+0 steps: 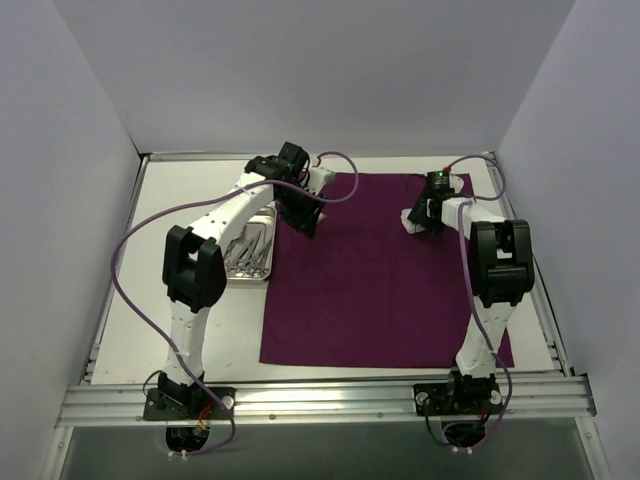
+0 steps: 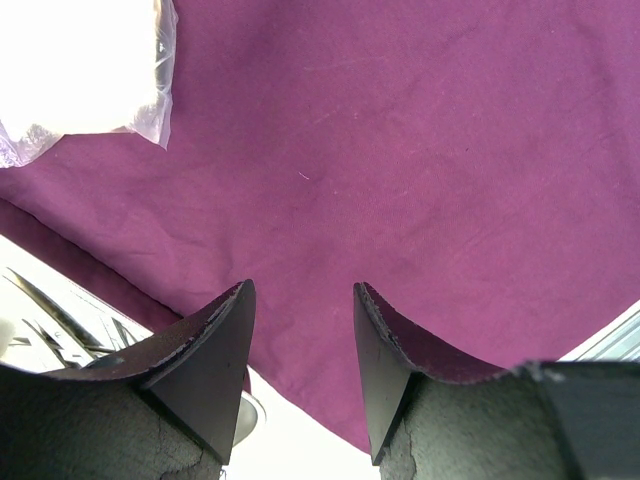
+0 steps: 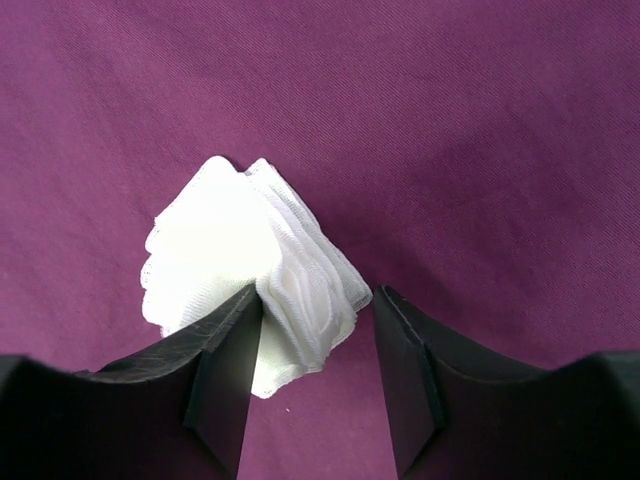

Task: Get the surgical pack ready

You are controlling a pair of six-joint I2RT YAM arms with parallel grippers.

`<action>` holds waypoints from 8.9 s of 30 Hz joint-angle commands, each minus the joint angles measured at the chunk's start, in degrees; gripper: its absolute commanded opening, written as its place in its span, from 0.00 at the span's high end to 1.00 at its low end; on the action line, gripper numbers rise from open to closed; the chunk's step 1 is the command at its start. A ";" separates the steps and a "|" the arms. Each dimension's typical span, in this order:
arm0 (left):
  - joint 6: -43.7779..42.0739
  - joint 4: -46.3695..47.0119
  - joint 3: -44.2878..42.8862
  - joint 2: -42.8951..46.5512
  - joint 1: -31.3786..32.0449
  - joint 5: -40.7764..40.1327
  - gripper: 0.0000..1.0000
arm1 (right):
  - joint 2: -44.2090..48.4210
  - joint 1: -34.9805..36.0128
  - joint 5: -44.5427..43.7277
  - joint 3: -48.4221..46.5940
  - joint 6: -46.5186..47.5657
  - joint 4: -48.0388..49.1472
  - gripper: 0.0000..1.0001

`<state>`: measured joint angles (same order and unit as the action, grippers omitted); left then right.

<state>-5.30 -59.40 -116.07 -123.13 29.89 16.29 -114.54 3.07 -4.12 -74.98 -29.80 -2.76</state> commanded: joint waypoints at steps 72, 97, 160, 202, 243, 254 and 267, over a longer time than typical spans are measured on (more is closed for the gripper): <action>4.69 1.92 -10.32 0.35 -3.43 8.76 0.46 | 19.08 6.77 12.03 10.61 -4.38 5.84 1.00; 4.69 2.27 -6.62 2.11 -3.43 8.05 0.46 | 11.36 8.09 8.69 13.63 0.80 5.14 0.87; 3.89 2.44 -5.13 2.46 -4.66 6.91 0.46 | 0.36 6.60 19.68 -4.99 28.66 -18.15 1.00; 6.35 9.91 9.89 11.51 -32.17 -10.32 0.46 | -19.75 38.59 13.53 -36.99 -30.23 25.79 1.00; 9.08 14.92 15.61 7.82 -31.74 -7.68 0.46 | -26.35 40.96 5.71 -34.53 -34.01 20.35 1.00; 8.99 14.84 15.44 7.64 -31.74 -7.59 0.46 | -26.52 41.58 1.22 -37.96 -31.46 14.55 1.00; 8.90 14.48 14.47 7.64 -31.74 -6.98 0.46 | -25.82 43.16 -2.12 -41.47 -26.98 11.12 0.75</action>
<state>2.96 -46.22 -100.71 -115.31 -1.96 8.01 -142.43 45.60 -3.01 -114.02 -58.39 9.67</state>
